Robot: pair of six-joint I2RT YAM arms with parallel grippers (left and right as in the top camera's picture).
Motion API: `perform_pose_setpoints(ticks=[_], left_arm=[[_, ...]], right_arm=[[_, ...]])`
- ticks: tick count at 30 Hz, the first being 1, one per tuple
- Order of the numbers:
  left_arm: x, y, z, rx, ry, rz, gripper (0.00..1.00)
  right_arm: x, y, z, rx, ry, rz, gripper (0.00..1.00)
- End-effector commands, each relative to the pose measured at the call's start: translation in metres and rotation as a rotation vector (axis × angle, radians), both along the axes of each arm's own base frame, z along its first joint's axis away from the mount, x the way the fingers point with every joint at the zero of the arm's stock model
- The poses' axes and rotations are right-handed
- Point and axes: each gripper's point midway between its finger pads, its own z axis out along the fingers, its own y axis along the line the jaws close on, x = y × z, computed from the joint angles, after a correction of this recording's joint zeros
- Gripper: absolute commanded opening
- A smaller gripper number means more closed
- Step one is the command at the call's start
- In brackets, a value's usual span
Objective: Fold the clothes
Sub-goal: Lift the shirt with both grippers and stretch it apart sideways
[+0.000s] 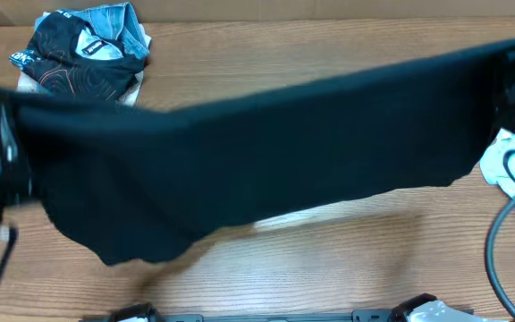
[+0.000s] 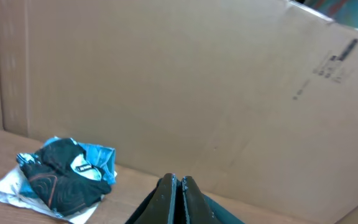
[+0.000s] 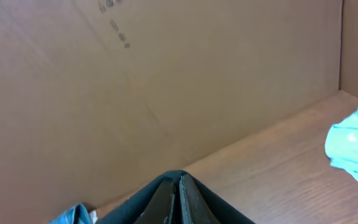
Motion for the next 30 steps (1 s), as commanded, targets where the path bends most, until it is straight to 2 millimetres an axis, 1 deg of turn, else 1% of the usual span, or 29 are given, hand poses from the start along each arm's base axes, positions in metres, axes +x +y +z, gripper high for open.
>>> perform_pose_setpoints(ticks=[1, 3, 6, 8, 11, 14, 18, 20, 21, 22, 25, 28, 30], left_arm=[[0.078, 0.018, -0.037, -0.074, 0.154, 0.006, 0.04], [0.110, 0.025, -0.058, -0.090, 0.224, 0.008, 0.04], [0.143, 0.033, -0.086, -0.109, 0.308, 0.013, 0.04], [0.152, 0.036, -0.094, -0.112, 0.333, 0.016, 0.04], [0.151, 0.039, -0.095, -0.107, 0.337, 0.036, 0.04], [0.137, 0.034, -0.088, -0.083, 0.322, 0.030, 0.04], [0.109, 0.020, -0.075, -0.074, 0.298, 0.006, 0.04], [0.092, 0.010, -0.068, -0.068, 0.284, -0.016, 0.04], [0.078, 0.001, -0.063, -0.064, 0.273, -0.038, 0.04], [0.068, -0.005, -0.059, -0.064, 0.263, -0.053, 0.04], [0.042, -0.020, -0.050, -0.078, 0.236, -0.094, 0.04], [0.016, -0.029, -0.040, -0.098, 0.194, -0.120, 0.04], [0.004, -0.031, -0.033, -0.111, 0.164, -0.125, 0.04]], right_arm=[[0.021, -0.005, -0.001, -0.023, 0.003, -0.080, 0.04], [0.034, -0.005, -0.007, -0.025, 0.020, -0.108, 0.04], [0.052, -0.008, -0.012, -0.029, 0.033, -0.153, 0.04], [0.055, -0.011, -0.012, -0.030, 0.031, -0.169, 0.04], [0.052, -0.011, -0.011, -0.030, 0.029, -0.159, 0.04], [0.048, -0.003, -0.011, -0.036, 0.036, -0.096, 0.04], [0.040, -0.001, -0.014, -0.032, 0.055, -0.063, 0.04], [0.035, 0.000, -0.017, -0.032, 0.067, -0.050, 0.04], [0.030, -0.001, -0.019, -0.030, 0.077, -0.043, 0.04], [0.026, -0.001, -0.019, -0.029, 0.082, -0.034, 0.04], [0.015, 0.000, -0.018, -0.018, 0.080, -0.003, 0.04], [0.001, 0.000, -0.012, -0.001, 0.056, 0.024, 0.04], [-0.007, -0.001, -0.008, 0.010, 0.039, 0.037, 0.04]])
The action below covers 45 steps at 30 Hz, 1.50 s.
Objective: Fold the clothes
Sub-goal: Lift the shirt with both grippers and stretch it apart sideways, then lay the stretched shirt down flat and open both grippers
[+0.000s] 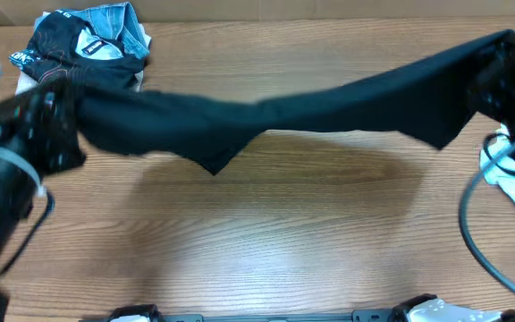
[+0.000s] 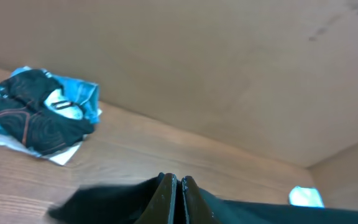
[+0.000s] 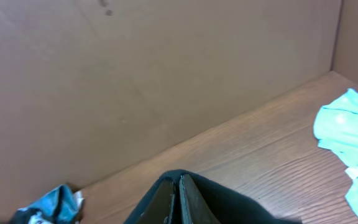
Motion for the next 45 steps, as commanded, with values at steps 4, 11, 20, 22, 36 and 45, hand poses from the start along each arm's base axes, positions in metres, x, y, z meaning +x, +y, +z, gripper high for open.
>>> perform_pose_setpoints(ticks=[4, 11, 20, 22, 36, 45], left_arm=[[-0.036, -0.003, 0.031, -0.049, -0.127, 0.013, 0.04], [-0.003, 0.005, 0.036, -0.071, -0.134, 0.058, 0.04], [0.156, 0.029, -0.073, -0.038, 0.216, 0.156, 0.04], [0.192, 0.031, -0.101, -0.019, 0.265, 0.148, 0.04], [0.334, -0.022, -0.288, 0.099, 0.479, -0.016, 0.68], [0.304, -0.062, -0.267, 0.189, 0.489, -0.128, 1.00]], right_arm=[[-0.036, -0.010, 0.028, 0.050, -0.110, 0.026, 0.04], [-0.026, -0.009, 0.042, 0.062, -0.170, 0.010, 0.04], [0.085, -0.013, -0.009, 0.017, -0.013, -0.110, 0.04], [0.118, -0.016, -0.032, 0.028, 0.044, -0.108, 0.04], [0.274, -0.042, -0.191, 0.047, 0.305, -0.109, 0.92], [0.240, -0.044, -0.171, 0.007, 0.341, -0.091, 1.00]])
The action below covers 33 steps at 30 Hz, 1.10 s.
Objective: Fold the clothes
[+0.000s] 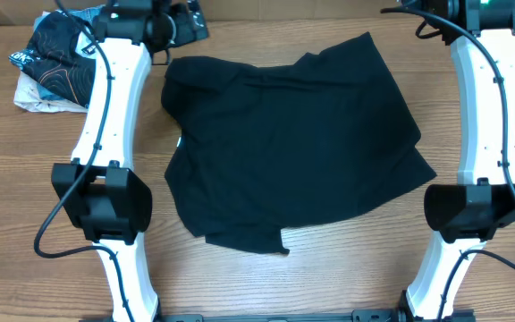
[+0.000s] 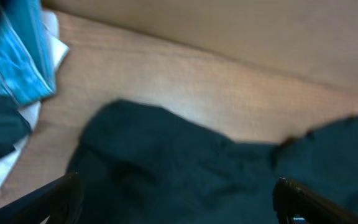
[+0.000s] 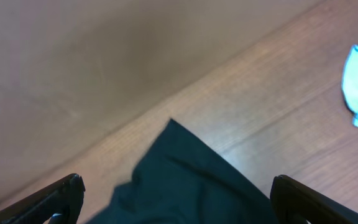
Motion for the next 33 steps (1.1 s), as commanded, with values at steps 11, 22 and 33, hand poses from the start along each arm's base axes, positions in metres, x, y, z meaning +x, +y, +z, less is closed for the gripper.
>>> perform_pose_setpoints(ticks=[11, 22, 33], left_arm=[[-0.142, -0.014, 0.097, 0.014, 0.105, -0.053, 1.00], [-0.215, -0.002, 0.077, 0.050, 0.376, -0.020, 1.00], [-0.250, -0.022, 0.105, 0.049, 0.294, -0.104, 1.00]], right_arm=[[-0.114, 0.003, 0.072, 0.012, 0.037, 0.037, 1.00], [-0.149, 0.010, 0.047, 0.042, 0.209, 0.068, 1.00], [-0.165, 0.017, 0.067, 0.046, 0.158, 0.136, 1.00]])
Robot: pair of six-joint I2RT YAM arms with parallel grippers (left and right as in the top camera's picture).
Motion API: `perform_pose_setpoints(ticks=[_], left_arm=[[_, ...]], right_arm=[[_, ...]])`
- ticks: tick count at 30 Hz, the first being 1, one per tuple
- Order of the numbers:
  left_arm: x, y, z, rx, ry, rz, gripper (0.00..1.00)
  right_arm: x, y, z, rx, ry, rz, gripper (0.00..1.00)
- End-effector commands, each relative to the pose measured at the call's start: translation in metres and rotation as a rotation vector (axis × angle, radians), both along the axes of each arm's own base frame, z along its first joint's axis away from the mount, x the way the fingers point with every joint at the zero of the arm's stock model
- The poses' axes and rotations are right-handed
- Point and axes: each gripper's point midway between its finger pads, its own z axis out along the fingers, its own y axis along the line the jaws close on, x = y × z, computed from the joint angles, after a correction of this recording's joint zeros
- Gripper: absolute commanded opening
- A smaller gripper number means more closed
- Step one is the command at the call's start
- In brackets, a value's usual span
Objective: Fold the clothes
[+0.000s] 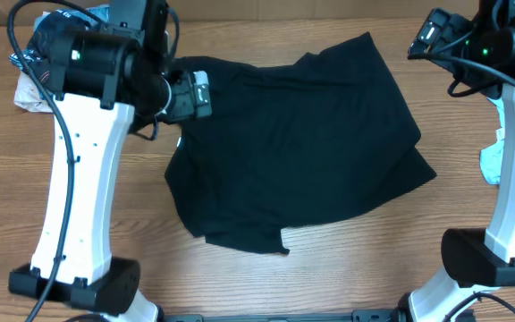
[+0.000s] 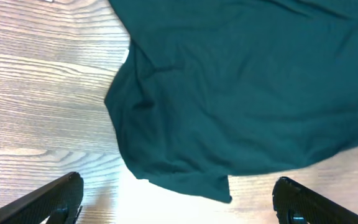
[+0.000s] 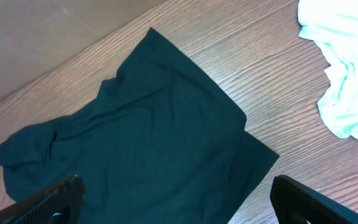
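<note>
A black garment (image 1: 302, 143) lies spread on the wooden table, its far edge near the back wall and a small corner flipped at its near hem. The left wrist view looks down on its left side and near hem (image 2: 241, 87). The right wrist view shows its right half (image 3: 135, 143). My left gripper (image 1: 189, 95) hangs open high above the garment's left shoulder, fingers wide apart (image 2: 179, 202). My right gripper (image 1: 436, 36) is open above the far right corner, nothing between its fingers (image 3: 176, 199).
A crumpled dark and blue clothes pile (image 1: 47, 45) sits at the back left, partly behind my left arm. A pale mint garment (image 3: 344, 62) lies at the right edge (image 1: 494, 152). A cardboard wall (image 3: 42, 37) closes the back.
Both open grippers were low at the garment's far corners; now they are higher and look down on it. The garment lies as before.
Both grippers were shut on the black garment, holding it stretched in the air across the table. Then it hung farther back, still held. Then it lay spread on the table with both grippers open at its far edge. Now both are raised above it.
</note>
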Motion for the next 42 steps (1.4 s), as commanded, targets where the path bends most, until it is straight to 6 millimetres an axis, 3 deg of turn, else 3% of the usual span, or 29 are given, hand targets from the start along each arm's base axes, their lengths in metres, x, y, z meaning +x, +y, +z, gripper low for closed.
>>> perform_pose_setpoints(ticks=[1, 6, 11, 14, 15, 18, 22, 29, 36, 42], left_arm=[[-0.029, -0.011, 0.019, -0.023, -0.046, -0.036, 1.00], [-0.069, -0.052, -0.013, -0.038, 0.092, -0.174, 1.00], [-0.092, -0.100, -0.056, -0.012, 0.172, -0.283, 1.00], [-0.105, -0.123, -0.086, 0.009, 0.218, -0.329, 0.94], [-0.110, -0.127, -0.097, 0.020, 0.242, -0.330, 0.87], [-0.124, -0.134, -0.127, 0.057, 0.317, -0.356, 0.78], [-0.141, -0.135, -0.166, 0.121, 0.412, -0.326, 0.81], [-0.161, -0.136, -0.230, 0.218, 0.544, -0.157, 0.82], [-0.170, -0.132, -0.262, 0.300, 0.624, -0.158, 0.75], [-0.163, -0.139, -0.276, 0.288, 0.607, -0.244, 0.76]], right_arm=[[-0.017, 0.000, 0.023, -0.017, -0.061, 0.029, 1.00], [-0.017, -0.023, 0.014, -0.053, -0.028, -0.031, 1.00], [-0.016, -0.061, -0.014, -0.029, 0.058, -0.129, 1.00], [-0.019, -0.083, -0.033, 0.012, 0.106, -0.185, 1.00], [-0.020, -0.089, -0.039, 0.031, 0.119, -0.201, 1.00], [-0.018, -0.103, -0.057, 0.081, 0.141, -0.226, 1.00], [-0.014, -0.116, -0.085, 0.119, 0.171, -0.257, 1.00], [-0.010, -0.118, -0.116, 0.128, 0.211, -0.259, 1.00], [-0.012, -0.116, -0.145, 0.149, 0.262, -0.264, 1.00], [-0.011, -0.115, -0.157, 0.158, 0.272, -0.262, 1.00]])
